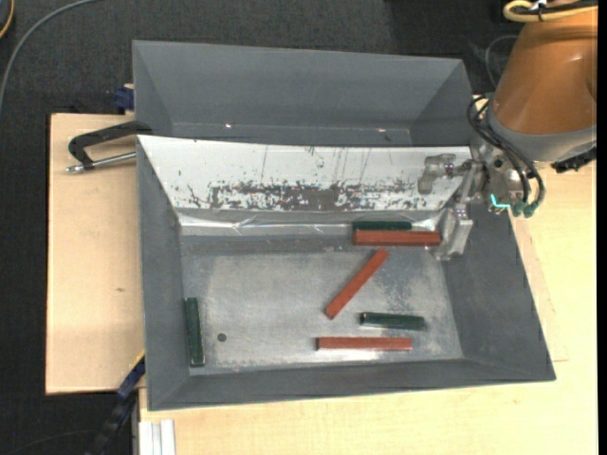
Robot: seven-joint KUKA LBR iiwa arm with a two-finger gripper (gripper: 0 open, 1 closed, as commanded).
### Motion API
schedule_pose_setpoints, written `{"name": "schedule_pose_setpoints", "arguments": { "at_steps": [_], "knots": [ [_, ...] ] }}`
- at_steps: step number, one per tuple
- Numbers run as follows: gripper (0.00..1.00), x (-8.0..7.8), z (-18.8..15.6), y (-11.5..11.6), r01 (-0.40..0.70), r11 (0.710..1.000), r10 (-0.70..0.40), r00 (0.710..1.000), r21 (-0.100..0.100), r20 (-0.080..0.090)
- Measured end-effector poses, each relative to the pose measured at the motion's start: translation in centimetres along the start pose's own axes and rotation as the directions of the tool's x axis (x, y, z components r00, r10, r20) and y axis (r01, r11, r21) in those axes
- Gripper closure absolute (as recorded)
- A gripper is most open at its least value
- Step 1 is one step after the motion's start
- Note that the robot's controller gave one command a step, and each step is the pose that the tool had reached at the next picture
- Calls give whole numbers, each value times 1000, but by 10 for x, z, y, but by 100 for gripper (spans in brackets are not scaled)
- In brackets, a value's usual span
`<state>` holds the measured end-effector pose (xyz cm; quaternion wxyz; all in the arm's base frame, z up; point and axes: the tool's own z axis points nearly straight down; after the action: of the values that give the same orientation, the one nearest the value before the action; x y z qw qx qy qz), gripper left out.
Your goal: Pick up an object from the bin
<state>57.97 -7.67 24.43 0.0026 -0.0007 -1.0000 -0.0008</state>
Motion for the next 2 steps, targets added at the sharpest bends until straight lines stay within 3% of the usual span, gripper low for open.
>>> {"name": "schedule_pose_setpoints", "arguments": {
  "at_steps": [1,2],
  "knots": [
    [0,43,162,89,-176,984,176,984,-2,-4],
    [0,50,174,95,400,917,-400,917,2,6]
  ]
}}
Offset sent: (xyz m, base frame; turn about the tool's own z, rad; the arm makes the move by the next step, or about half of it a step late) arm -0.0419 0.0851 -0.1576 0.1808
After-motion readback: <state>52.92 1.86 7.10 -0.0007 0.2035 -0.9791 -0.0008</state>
